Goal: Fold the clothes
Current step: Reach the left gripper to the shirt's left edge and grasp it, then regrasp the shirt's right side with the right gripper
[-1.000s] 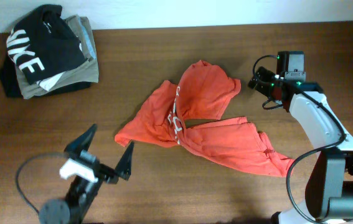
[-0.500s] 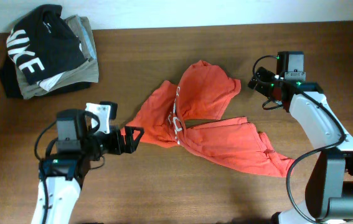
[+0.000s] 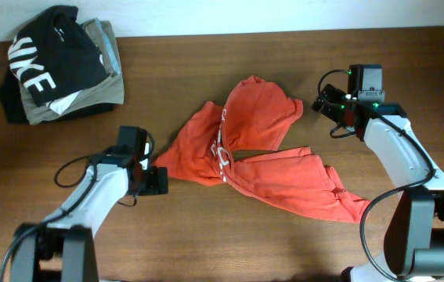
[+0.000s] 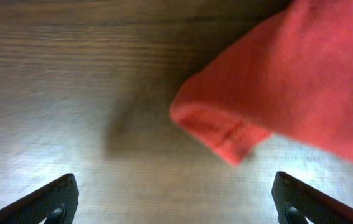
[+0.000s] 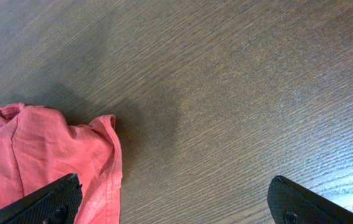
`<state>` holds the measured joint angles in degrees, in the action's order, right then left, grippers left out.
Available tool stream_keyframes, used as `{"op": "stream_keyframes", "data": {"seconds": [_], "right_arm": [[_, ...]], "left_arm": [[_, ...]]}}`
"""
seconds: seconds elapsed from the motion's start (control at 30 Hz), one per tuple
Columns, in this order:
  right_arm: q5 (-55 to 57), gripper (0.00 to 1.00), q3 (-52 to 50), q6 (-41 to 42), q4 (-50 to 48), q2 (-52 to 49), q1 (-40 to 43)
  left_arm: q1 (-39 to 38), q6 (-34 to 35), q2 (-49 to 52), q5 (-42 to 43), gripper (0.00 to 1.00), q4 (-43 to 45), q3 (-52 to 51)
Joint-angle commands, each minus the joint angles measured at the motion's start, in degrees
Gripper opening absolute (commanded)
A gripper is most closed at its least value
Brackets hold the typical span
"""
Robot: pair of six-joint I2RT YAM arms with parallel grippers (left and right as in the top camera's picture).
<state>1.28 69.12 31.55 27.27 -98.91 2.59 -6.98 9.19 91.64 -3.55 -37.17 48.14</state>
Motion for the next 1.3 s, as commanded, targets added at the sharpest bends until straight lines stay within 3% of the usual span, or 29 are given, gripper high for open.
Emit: {"op": "stream_keyframes", "data": {"seconds": [0.0, 0.07, 0.13, 0.23, 0.27, 0.43, 0.47, 0.5, 0.63, 0.8, 0.9, 0.93, 0.97, 1.0, 1.07, 1.1, 1.2, 1.23, 1.27], "right_arm": [[-1.3, 0.99, 0.4, 0.5, 0.0, 0.7, 0.1], [-1.7, 0.99, 0.4, 0.5, 0.0, 0.7, 0.1], [-1.7, 0.99, 0.4, 0.5, 0.0, 0.7, 0.1], [-1.7, 0.99, 0.4, 0.5, 0.0, 0.7, 0.1], [-1.7, 0.99, 0.4, 0.5, 0.0, 0.7, 0.1], [-1.7, 0.99, 0.4, 0.4, 0.0, 0.7, 0.1], [-1.7, 0.99, 0.4, 0.5, 0.0, 0.7, 0.1], [-1.7, 0.99, 0.4, 0.4, 0.0, 0.7, 0.1], [-3.1, 0.99, 0.4, 0.4, 0.0, 0.7, 0.1], [-12.3, 0.99, 0.4, 0.5, 0.0, 0.7, 0.1], [-20.9, 0.99, 0.4, 0.4, 0.4, 0.7, 0.1], [-24.4, 0.92, 0.4, 0.1, 0.2, 0.7, 0.1], [-30.4, 0.81, 0.4, -4.2, -0.5, 0.7, 0.0], [-35.9, 0.79, 0.4, -7.4, -0.9, 0.7, 0.0], [-49.9, 0.82, 0.4, -15.1, -0.7, 0.7, -2.0], [-52.0, 0.89, 0.4, -16.7, -0.4, 0.7, -4.3], [-44.0, 0.93, 0.4, -16.7, -0.5, 0.7, -14.1], [-36.5, 0.92, 0.4, -14.8, -0.5, 0.7, -17.6], [-25.6, 0.86, 0.4, -8.9, 0.3, 0.7, -20.0]], "left_arm": [[0.1, 1.7, 2.9, 1.9, 0.94, 3.3, 0.8], [0.1, 1.7, 3.3, 1.9, 0.89, 5.3, 0.8], [0.1, 1.7, 3.3, 2.8, 0.76, 8.0, 0.8], [0.1, 1.4, 4.8, 4.2, 0.75, 9.8, 0.8], [0.1, 1.5, 6.1, 4.3, 0.60, 10.6, 0.8], [0.1, 1.4, 8.1, 7.3, 0.16, 10.8, 0.8], [0.1, 1.4, 8.0, 7.3, 0.03, 10.8, 0.8], [0.1, 1.5, 8.0, 7.3, 0.00, 10.6, 0.8], [0.1, 1.5, 5.0, 7.3, 0.00, 4.3, 5.2], [0.1, 1.5, -10.7, 7.3, 0.00, -5.6, 19.3], [0.1, 1.5, -22.8, 5.1, 0.00, -6.1, 23.1], [0.1, 1.5, -25.7, 1.5, 0.00, -6.3, 23.1], [0.1, 1.5, -27.6, -3.3, 0.00, -7.3, 23.1], [0.1, 1.5, -27.8, -6.6, 0.00, -8.2, 23.1], [0.2, 1.5, -26.2, -8.1, 0.00, -8.5, 23.1], [0.1, 1.5, -24.5, -8.1, 0.00, -8.5, 23.1], [0.1, 1.7, -19.6, -8.1, 0.00, -8.8, 23.1], [0.2, 1.7, -18.6, -8.1, 0.00, -8.9, 23.1], [0.2, 1.7, -18.0, -8.2, 0.00, -9.2, 23.1]]}}
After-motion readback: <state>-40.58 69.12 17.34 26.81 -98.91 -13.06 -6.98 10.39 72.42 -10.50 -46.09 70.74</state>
